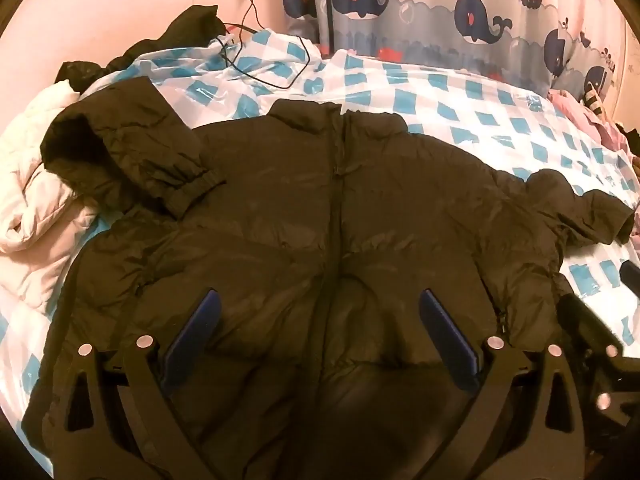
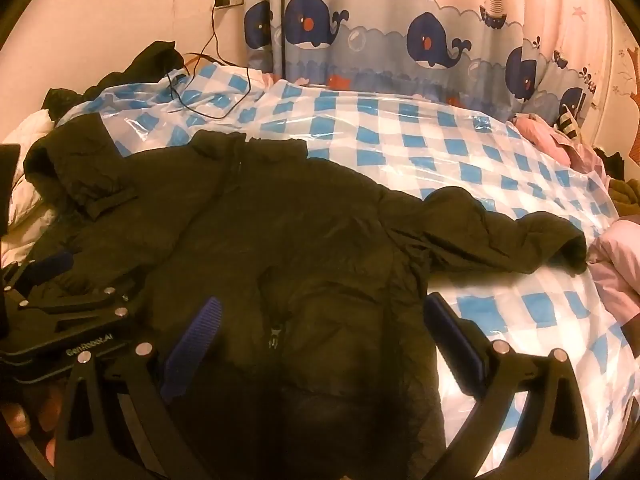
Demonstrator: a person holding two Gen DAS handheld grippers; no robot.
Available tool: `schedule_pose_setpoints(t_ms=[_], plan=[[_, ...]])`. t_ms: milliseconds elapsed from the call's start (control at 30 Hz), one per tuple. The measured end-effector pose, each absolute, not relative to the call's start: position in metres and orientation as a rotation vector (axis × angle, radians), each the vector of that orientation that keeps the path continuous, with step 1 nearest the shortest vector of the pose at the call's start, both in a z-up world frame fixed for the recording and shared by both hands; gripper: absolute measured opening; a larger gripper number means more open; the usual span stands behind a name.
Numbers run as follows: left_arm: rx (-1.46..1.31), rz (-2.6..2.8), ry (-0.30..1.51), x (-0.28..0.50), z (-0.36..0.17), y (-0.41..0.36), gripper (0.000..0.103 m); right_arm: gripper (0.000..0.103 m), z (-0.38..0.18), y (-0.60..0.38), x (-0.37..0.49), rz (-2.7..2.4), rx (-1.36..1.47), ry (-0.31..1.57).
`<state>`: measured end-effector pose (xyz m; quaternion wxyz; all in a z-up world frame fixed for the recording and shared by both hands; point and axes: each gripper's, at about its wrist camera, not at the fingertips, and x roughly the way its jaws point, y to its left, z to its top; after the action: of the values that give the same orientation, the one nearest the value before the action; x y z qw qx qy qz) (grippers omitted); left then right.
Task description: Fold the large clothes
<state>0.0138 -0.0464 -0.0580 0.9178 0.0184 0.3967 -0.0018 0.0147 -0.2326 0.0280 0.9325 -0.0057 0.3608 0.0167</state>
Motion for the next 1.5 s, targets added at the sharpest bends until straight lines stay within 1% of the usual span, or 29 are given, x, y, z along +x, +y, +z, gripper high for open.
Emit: schedule_pose_setpoints(t_ms=[200,367,700,1067,1167,1300,1400,1500], plan=[[0.039,-0.003,0.829,0.016,-0.066,-0.049,0.095,0.097,0.026,-0.237,0.013,0.032,-0.016,0.734],[0.04,-0.005,0.829,0.017,-0.067,-0.048,0.095,0.097,0.038,-0.237,0.015,0.031,-0.012,0.746],[0.039,-0.006,0.829,0.018,-0.068,-0.051,0.095,0.097,0.036,-0.238,0.014,0.029,-0.012,0.723],[0.038,-0.005,0.831,0.019,-0.068,-0.051,0.095,0.097,0.03,-0.232,0.016,0.052,-0.014,0.772],[0.037,-0.007,0.831,0.018,-0.068,-0.052,0.095,0.097,0.032,-0.232,0.016,0.051,-0.012,0.744],[0.036,-0.008,0.833,0.017,-0.069,-0.052,0.095,0.097,0.03,-0.231,0.018,0.07,0.015,0.775],[0.039,-0.008,0.833,0.017,-0.069,-0.054,0.095,0.097,0.029,-0.232,0.021,0.084,0.036,0.859],[0.041,-0.007,0.835,0.018,-0.069,-0.052,0.095,0.097,0.029,-0.232,0.021,0.091,0.037,0.868]])
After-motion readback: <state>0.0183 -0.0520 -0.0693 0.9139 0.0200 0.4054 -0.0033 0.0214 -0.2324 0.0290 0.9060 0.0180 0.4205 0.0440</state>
